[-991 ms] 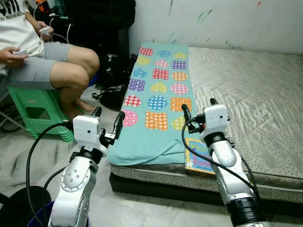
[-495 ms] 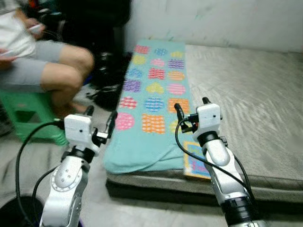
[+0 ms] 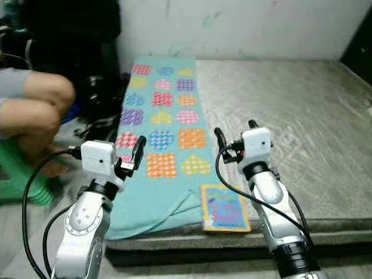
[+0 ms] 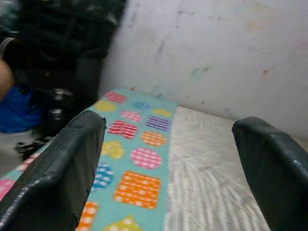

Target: Clean up the room

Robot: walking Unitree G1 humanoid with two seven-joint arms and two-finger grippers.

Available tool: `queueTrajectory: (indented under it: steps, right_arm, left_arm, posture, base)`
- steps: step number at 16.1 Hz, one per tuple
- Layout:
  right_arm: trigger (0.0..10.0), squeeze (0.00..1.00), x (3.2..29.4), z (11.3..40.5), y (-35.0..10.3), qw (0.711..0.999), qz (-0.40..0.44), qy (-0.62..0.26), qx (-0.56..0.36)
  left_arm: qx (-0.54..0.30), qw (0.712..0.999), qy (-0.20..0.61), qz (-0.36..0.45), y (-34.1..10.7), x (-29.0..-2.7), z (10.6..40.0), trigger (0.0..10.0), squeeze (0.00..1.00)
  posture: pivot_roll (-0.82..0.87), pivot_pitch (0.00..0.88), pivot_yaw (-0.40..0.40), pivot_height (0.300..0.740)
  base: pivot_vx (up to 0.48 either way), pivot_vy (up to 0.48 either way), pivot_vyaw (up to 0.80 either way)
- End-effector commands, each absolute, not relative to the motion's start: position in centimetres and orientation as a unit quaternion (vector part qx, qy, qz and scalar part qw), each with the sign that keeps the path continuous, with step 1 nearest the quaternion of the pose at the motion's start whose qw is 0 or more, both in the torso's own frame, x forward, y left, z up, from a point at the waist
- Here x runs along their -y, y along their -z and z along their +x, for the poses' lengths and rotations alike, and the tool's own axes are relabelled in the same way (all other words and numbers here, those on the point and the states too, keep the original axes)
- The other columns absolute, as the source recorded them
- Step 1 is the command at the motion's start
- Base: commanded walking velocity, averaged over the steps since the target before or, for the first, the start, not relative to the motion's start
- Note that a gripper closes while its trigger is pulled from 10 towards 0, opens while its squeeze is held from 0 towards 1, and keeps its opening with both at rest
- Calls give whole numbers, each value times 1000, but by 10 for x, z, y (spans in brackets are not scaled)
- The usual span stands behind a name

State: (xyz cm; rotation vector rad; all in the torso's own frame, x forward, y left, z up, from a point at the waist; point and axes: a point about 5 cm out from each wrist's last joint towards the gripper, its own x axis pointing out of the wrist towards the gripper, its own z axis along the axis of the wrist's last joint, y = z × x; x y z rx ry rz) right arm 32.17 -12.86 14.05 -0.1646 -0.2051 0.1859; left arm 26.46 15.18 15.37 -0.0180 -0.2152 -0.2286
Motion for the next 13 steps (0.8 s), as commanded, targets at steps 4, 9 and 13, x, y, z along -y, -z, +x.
queueTrajectory:
  steps: [4, 9, 13]
  right_arm:
    - [10000, 0, 138, 321, -140, 988, -85, -80, 100]
    - [10000, 0, 138, 322, -140, 988, -87, -82, 100]
    - [10000, 0, 137, 322, -140, 987, -93, -86, 100]
  left_arm:
    - [106, 986, 129, -18, -154, -145, 265, 10000, 0]
    - [96, 990, 101, -16, -151, -150, 268, 10000, 0]
    - [96, 990, 102, -7, -151, -149, 268, 10000, 0]
  posture:
    - [-18, 53, -54, 740]
    - [-18, 51, -52, 740]
    - [-17, 43, -56, 740]
  base:
    - [277, 0, 0]
    - [0, 0, 0]
    - [0, 0, 0]
